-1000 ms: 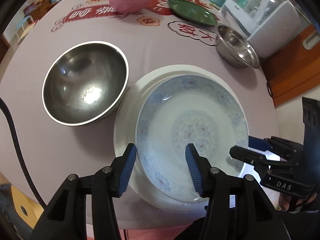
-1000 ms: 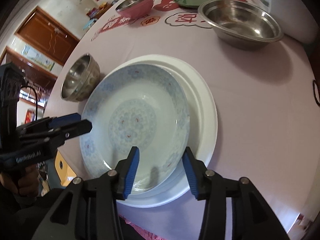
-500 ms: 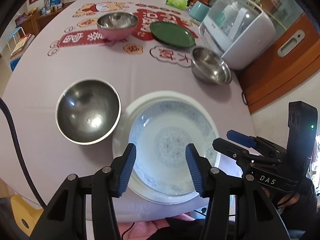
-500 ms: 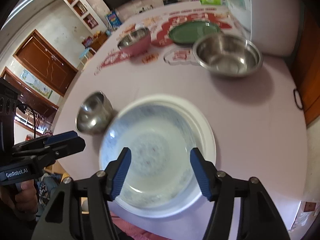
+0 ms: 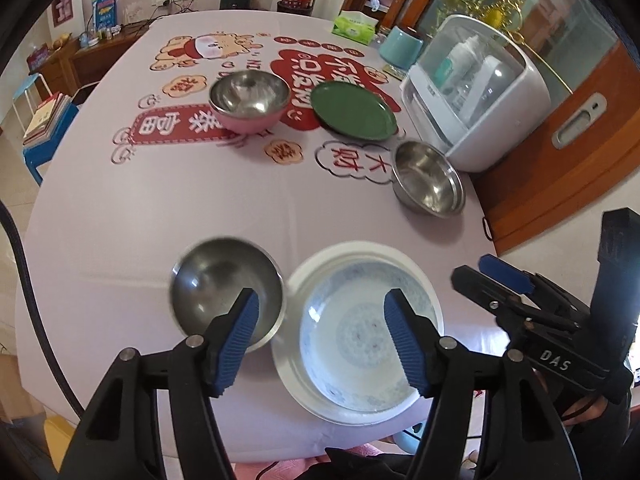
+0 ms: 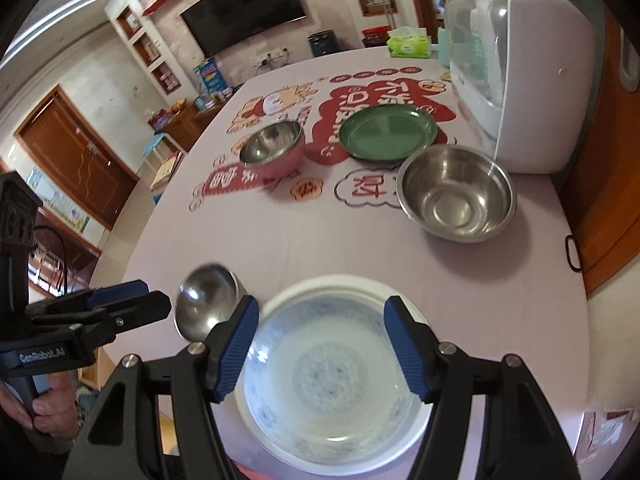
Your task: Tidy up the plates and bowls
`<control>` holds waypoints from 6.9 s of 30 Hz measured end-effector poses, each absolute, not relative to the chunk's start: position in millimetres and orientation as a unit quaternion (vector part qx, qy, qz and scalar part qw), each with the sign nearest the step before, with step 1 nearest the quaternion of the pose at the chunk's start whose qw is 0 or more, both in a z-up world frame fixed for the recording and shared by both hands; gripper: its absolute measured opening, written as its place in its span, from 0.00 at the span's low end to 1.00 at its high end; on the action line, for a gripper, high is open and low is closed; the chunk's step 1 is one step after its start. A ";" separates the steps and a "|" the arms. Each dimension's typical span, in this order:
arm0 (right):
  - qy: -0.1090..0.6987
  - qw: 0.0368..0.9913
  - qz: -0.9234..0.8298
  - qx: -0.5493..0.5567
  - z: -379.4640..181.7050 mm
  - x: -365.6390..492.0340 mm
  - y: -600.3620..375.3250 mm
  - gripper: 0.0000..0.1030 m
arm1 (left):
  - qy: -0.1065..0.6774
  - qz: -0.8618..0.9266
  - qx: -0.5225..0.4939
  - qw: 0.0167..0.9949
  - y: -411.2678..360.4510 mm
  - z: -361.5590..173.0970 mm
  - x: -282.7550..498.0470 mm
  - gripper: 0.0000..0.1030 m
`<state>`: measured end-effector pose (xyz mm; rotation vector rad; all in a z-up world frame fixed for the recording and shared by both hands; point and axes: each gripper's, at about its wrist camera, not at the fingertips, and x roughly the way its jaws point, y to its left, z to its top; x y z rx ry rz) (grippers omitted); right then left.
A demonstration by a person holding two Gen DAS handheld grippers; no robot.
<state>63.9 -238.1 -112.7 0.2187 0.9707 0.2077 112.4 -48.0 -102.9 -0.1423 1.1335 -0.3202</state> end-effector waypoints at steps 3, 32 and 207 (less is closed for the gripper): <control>0.454 0.879 0.089 0.117 -98.6 68.9 -234.6 0.63 | 0.535 -0.154 -0.071 0.828 -37.5 -93.8 127.4 0.64; 0.441 0.879 0.043 0.173 -55.0 180.8 -282.3 0.64 | 0.541 -0.158 -0.095 0.820 -63.5 -67.9 244.9 0.66; 0.394 0.911 0.087 0.088 -114.2 106.2 -304.2 0.20 | 0.439 -0.144 -0.072 0.884 -138.5 -105.6 137.5 0.25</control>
